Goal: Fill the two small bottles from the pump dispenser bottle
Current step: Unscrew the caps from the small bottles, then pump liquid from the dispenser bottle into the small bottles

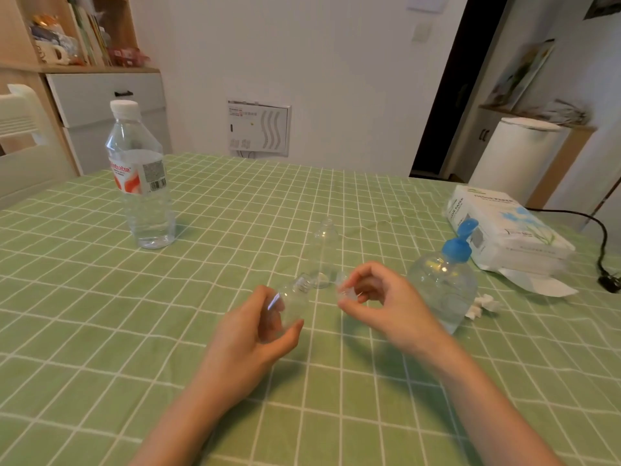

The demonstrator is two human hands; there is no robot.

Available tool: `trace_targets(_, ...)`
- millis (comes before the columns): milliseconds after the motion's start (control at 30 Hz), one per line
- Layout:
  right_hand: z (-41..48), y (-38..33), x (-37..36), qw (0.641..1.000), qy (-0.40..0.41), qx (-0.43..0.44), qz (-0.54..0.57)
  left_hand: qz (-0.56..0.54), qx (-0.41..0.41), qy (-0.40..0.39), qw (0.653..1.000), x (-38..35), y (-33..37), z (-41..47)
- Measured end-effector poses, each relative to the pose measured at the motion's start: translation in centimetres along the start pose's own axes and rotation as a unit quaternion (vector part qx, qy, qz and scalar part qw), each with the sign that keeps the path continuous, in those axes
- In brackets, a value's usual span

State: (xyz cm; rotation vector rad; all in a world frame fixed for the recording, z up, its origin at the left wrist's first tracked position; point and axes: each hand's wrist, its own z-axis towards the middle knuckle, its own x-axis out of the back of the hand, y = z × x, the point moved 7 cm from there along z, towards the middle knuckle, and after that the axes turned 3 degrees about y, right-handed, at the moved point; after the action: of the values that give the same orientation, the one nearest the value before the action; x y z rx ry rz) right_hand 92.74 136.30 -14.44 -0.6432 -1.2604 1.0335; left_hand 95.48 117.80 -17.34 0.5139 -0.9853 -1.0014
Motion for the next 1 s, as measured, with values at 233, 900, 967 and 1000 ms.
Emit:
trace_targets(233, 0.7, 4.3, -2.0, 0.998, 0.023, -0.041, -0.028, -0.018, 0.025, 0.018, 0.999, 0.4, -0.3, 0.0)
trace_targets(900, -2.8, 1.1, 2.4, 0.996, 0.055, 0.005, -0.072, -0.17, 0.083, -0.028, 0.982, -1.5, 0.9, 0.2)
trace_targets(967, -3.6, 0.7, 4.4, 0.997, 0.063, -0.01, -0.051, -0.194, 0.069, -0.049, 0.977, -3.2, 2.4, 0.8)
trace_targets(1000, -3.9, 0.5, 5.5, 0.996, 0.065, -0.016, -0.05, -0.204, 0.067, -0.057, 0.975, -4.1, 3.2, 1.2)
